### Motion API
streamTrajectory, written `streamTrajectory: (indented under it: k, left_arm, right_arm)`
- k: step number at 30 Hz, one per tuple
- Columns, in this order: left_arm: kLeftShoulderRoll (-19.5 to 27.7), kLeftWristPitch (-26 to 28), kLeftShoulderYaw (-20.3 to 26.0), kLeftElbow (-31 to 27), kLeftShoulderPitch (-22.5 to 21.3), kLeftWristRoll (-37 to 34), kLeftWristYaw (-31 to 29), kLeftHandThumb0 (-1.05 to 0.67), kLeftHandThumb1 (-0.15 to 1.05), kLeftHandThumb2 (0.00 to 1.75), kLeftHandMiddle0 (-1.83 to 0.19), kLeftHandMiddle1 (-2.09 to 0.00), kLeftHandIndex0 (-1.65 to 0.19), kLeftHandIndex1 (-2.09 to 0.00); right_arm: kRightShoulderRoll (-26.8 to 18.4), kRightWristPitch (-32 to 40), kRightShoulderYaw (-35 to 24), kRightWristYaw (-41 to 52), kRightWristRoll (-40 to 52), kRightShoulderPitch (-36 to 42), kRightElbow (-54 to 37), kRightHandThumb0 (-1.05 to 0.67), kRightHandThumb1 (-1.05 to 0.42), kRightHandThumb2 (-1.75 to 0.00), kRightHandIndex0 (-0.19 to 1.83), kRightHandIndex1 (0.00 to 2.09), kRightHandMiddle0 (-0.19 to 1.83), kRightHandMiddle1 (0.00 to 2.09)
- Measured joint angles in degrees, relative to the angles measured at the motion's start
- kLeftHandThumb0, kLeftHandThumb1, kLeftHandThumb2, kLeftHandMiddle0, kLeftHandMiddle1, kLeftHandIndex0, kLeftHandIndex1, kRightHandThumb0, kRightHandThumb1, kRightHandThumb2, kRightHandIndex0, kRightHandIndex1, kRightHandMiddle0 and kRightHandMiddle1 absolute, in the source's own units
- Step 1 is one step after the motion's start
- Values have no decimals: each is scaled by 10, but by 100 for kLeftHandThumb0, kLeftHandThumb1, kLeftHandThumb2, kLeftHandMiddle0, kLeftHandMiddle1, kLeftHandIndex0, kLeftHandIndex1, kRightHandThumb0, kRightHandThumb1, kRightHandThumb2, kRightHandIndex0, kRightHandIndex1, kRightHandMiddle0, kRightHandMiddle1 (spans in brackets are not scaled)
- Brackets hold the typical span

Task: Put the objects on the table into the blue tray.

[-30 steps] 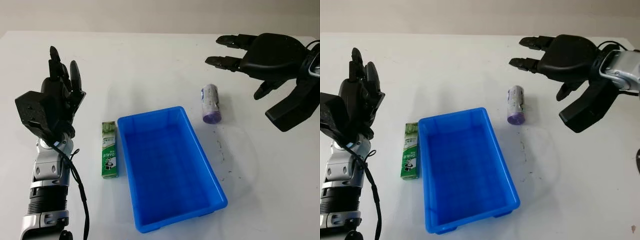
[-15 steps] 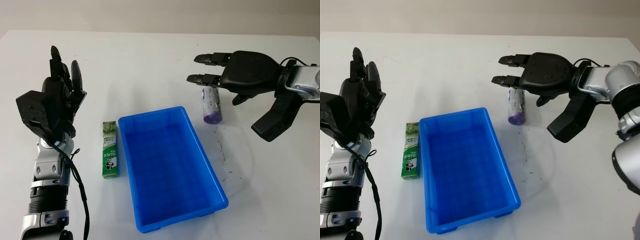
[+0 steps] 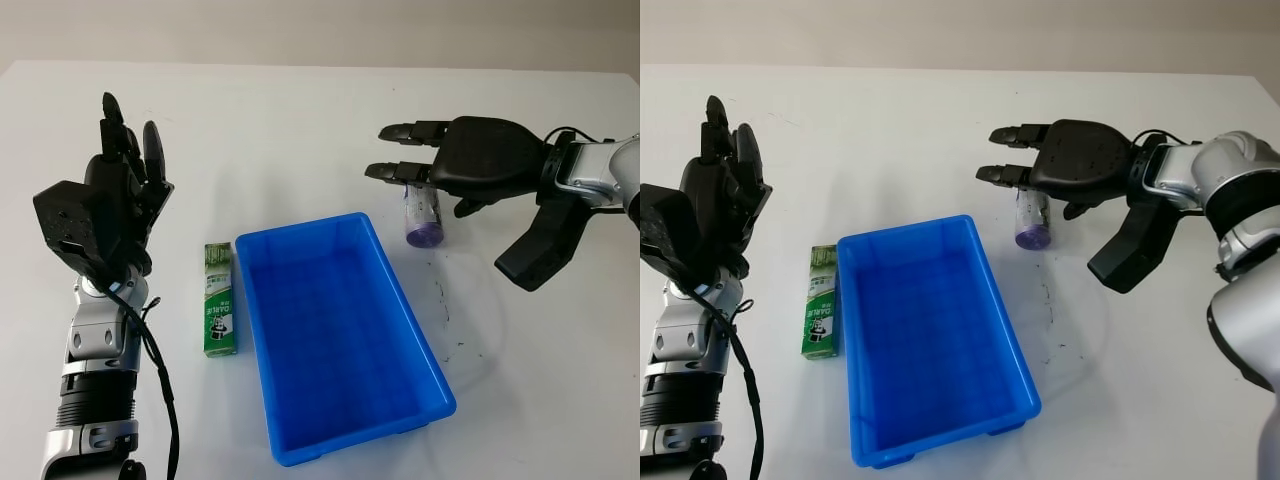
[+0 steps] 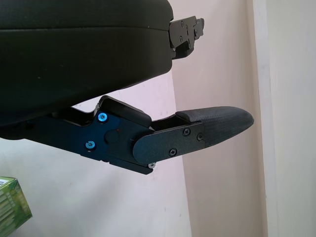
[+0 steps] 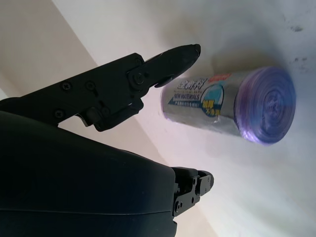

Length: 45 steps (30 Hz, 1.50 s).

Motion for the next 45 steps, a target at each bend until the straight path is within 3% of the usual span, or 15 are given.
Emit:
streamTrajectory:
  k: [12, 15, 22, 26, 36, 37, 38, 39, 41, 43, 45]
  left_arm:
    - [0, -1, 0, -1, 0, 0, 0, -79, 105, 65, 18, -5, 19, 0]
    - [0, -1, 1, -1, 0, 0, 0, -80, 105, 64, 18, -5, 19, 0]
    - [0, -1, 2, -3, 1, 0, -2, -81, 105, 65, 19, -4, 19, 0]
    - [0, 0, 2, -7, 2, 0, -3, -80, 105, 66, 19, -3, 19, 0]
    - [0, 12, 2, -26, 4, 4, 4, -80, 105, 65, 18, -5, 19, 0]
    - [0, 12, 2, -26, 5, 4, 4, -80, 105, 65, 18, -5, 19, 0]
    - [0, 13, 2, -27, 5, 4, 4, -81, 105, 65, 18, -5, 19, 0]
    - [0, 13, 2, -27, 6, 4, 4, -81, 105, 65, 19, -5, 19, 0]
    - [0, 13, 3, -27, 6, 4, 4, -81, 105, 64, 19, -5, 19, 0]
    - [0, 13, 3, -27, 6, 3, 4, -81, 105, 64, 19, -5, 19, 0]
    - [0, 13, 3, -27, 6, 3, 3, -80, 105, 65, 19, -5, 19, 0]
  right_arm:
    - [0, -15, 6, 5, 3, 4, -2, -6, -104, -9, 23, 9, 25, 9]
    - [0, -16, 7, 6, 5, 7, -1, -15, -97, -5, 30, 11, 31, 11]
    - [6, -19, 12, -10, 10, 27, 8, -10, -98, -5, 50, 15, 51, 14]
    - [17, -2, 18, -37, 11, 34, 20, -17, -92, -4, 61, 16, 58, 15]
    - [40, 33, 36, -63, 15, 50, 55, -27, -96, -6, 64, 13, 60, 15]
    - [42, 34, 37, -67, 16, 52, 57, -29, -97, -6, 65, 22, 60, 25]
    - [43, 34, 39, -72, 16, 53, 59, -30, -98, -6, 54, 57, 50, 59]
    - [44, 34, 42, -80, 16, 54, 60, -32, -97, -5, 37, 112, 35, 105]
    - [45, 37, 45, -96, 16, 55, 62, -36, -98, -5, 28, 169, 27, 140]
    - [48, 45, 48, -111, 15, 55, 62, -38, -98, -6, 31, 194, 26, 158]
    - [50, 55, 50, -118, 15, 55, 61, -44, -102, -6, 58, 206, 27, 193]
